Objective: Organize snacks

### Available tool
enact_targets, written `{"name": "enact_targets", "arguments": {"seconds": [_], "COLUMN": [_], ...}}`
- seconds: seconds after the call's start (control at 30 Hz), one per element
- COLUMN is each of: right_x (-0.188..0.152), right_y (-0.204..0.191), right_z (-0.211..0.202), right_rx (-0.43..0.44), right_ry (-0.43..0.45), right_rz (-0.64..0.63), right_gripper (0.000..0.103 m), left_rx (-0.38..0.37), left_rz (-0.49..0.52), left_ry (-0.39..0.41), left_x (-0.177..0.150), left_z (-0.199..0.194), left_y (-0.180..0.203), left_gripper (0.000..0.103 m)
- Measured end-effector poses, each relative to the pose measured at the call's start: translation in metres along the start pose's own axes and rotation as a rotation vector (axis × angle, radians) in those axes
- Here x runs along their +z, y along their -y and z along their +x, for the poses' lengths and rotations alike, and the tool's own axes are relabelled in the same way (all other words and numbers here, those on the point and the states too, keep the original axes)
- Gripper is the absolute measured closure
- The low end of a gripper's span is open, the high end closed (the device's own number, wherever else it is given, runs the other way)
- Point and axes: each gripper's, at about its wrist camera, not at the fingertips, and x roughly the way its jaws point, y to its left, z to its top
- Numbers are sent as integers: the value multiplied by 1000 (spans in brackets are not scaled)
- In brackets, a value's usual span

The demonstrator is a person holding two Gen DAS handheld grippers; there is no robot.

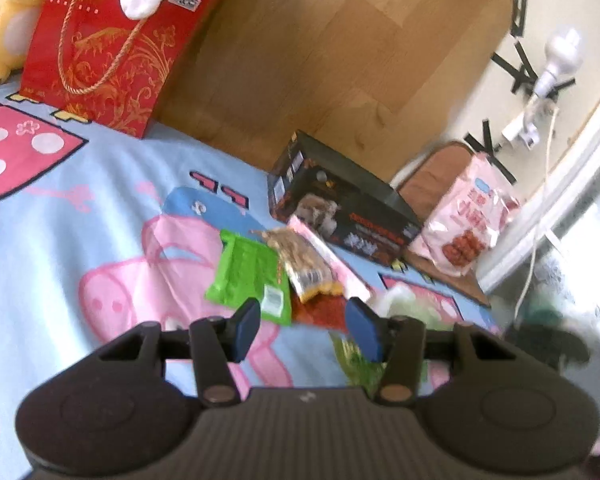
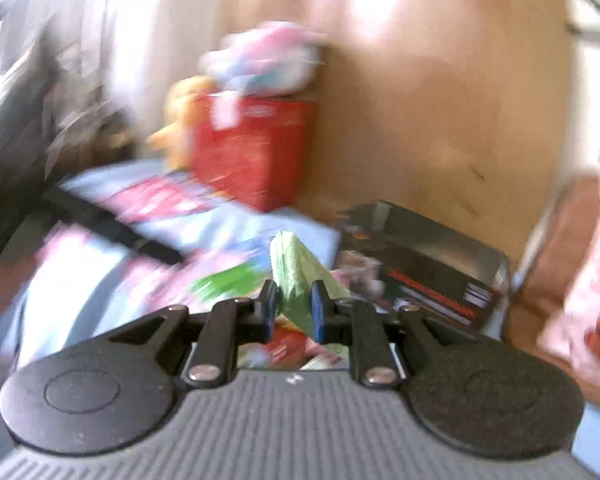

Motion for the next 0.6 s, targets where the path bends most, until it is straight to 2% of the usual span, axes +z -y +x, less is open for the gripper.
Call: {"name": "enact_targets", "arguments": {"seconds": [0.07,0.13,0.17,0.2,0.27,0.47,0.6], "right_x": [-19,-37,-43,-47,-51,-62,-66], "right_y": [-27,-45,-49,-50,-44,-27,-32], "right_z": [-5,-13,-17,-21,-29,-32,-23], "right_rx": [28,36,43,50,35,45,49], "right_ry": [-60,-82,-87,-97,-92,-149,-183], "right_rz": [-117,-203,-213,-194,-101,173,259], "right_gripper": [83,81,73,57,41,40,40], "left_rx": [-10,-22,-27,-31,-42,-90,-92], "left_rz": [16,41,56,68,92,145,181], "left_ry": [-27,-51,-62,-73,-95,-162,-222], "left_x": [-9,-18,-23,-27,-34,-47,-58], "left_z": [-1,-1,0,1,5,21,33], "left_y": [3,8,12,15,22,45,59], "left_gripper": [55,55,53,51,51,51,51]}}
